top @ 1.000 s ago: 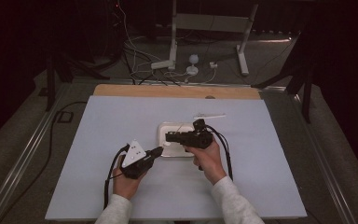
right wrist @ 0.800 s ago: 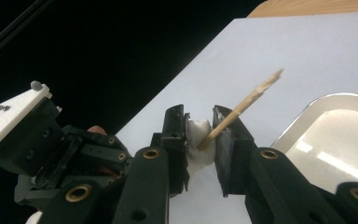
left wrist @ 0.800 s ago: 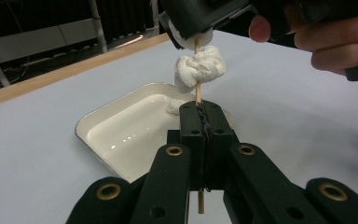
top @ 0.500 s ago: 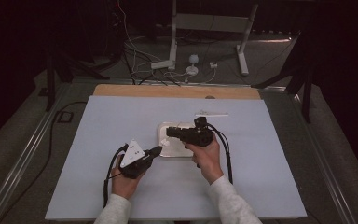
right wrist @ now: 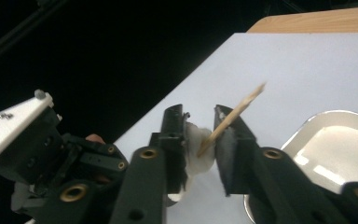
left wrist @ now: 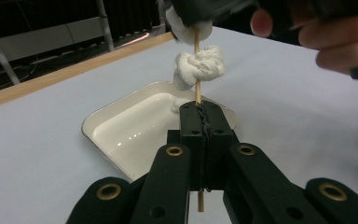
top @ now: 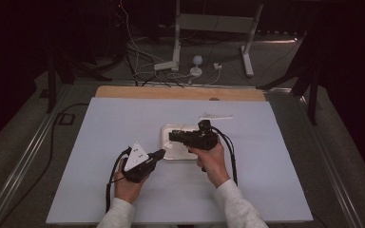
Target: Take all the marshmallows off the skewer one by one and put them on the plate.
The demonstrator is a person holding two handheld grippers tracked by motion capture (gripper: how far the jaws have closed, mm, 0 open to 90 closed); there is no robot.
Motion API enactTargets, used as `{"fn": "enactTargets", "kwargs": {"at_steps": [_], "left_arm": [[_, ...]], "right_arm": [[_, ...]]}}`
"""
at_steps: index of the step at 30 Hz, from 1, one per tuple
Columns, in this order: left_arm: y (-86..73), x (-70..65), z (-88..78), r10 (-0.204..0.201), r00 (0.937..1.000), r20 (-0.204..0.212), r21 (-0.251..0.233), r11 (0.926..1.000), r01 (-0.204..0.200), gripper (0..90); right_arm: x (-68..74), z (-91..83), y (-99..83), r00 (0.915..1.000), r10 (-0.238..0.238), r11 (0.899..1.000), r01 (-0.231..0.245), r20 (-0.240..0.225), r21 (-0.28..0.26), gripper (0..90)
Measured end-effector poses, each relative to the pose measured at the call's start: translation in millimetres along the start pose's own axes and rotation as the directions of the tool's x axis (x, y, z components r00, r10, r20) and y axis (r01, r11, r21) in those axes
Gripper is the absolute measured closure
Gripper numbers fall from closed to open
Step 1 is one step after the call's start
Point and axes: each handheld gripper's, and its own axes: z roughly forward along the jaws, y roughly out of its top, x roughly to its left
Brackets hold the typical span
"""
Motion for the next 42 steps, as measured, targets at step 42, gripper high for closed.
{"fn": "enactTargets", "kwargs": {"at_steps": [42], "left_arm": [[4.0, -4.0, -2.9, 0.051, 0.997, -0.058, 0.032, 0.9983, -0.049, 90.0]], "right_arm": [[-0.9, -10.6, 10.0, 0.9901, 0.044, 0.993, -0.028, 0.134, -0.117, 80.4]]}}
